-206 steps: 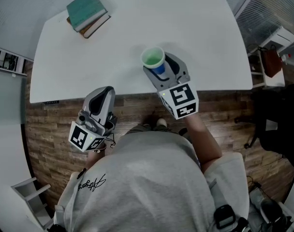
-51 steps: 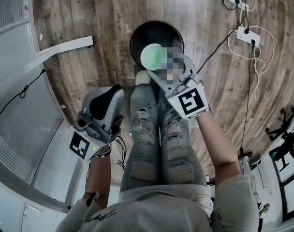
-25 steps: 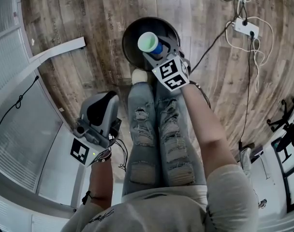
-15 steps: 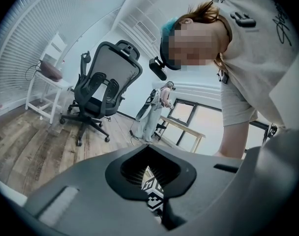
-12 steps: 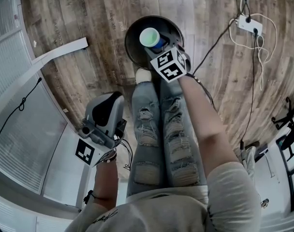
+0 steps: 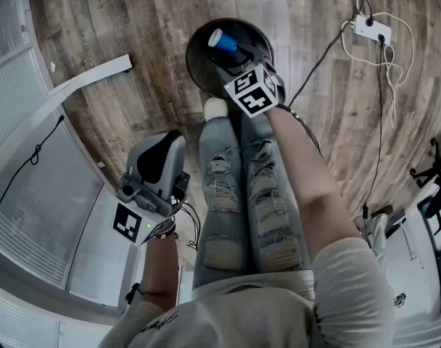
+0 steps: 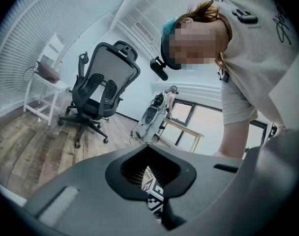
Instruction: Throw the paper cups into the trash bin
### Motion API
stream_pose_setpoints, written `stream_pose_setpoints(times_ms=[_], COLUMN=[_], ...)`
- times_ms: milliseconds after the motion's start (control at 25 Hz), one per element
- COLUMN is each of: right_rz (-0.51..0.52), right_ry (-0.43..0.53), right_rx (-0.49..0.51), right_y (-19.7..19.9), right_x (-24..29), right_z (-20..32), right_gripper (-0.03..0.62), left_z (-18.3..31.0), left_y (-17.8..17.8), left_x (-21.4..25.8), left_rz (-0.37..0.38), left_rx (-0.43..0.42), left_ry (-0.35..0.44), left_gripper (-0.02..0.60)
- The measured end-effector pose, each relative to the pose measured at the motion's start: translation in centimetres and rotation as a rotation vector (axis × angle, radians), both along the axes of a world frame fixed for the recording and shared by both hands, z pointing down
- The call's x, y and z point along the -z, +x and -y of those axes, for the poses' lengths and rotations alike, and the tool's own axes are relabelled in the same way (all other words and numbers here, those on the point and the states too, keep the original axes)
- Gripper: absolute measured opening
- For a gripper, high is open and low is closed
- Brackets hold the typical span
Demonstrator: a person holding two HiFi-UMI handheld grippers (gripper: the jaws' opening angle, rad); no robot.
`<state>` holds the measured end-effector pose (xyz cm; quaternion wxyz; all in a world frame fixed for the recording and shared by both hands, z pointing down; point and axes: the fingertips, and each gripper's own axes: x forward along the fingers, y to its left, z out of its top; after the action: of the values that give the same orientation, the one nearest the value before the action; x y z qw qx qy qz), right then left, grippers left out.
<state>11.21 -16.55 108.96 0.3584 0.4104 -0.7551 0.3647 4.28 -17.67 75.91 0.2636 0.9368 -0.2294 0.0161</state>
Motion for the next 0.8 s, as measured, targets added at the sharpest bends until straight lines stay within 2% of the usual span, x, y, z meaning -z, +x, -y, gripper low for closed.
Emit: stream_pose_setpoints(times_ms=[240,400,640,800], right_rz=[0.031,0.056,0.146,0.167], right_ry=[0.080,0.158,0.265,0.310], right_rx=[-0.009,-0.023,-0.066,-0.084], right_y=[0.8,1.1,1.1,1.1], right_x=[5.0,9.9,18.2,22.8], right_z=[0.8,2.2,4.2,4.1], right_gripper=[0.288,0.288,0.288,0.288], left_z=[-0.1,0.7,1.2,0.8], left_y=[-0.1,0.4,0.6,0.9], left_x=[1.6,4.5,8.6,11.5], left_rz=[0.021,0.009,0.020,0.021], left_rx=[-0.014,-0.010,-0.016,-0.020], left_ry=[0.031,0.059,0.093,0.105], left_gripper=[0.003,0.003,0.003,0.003])
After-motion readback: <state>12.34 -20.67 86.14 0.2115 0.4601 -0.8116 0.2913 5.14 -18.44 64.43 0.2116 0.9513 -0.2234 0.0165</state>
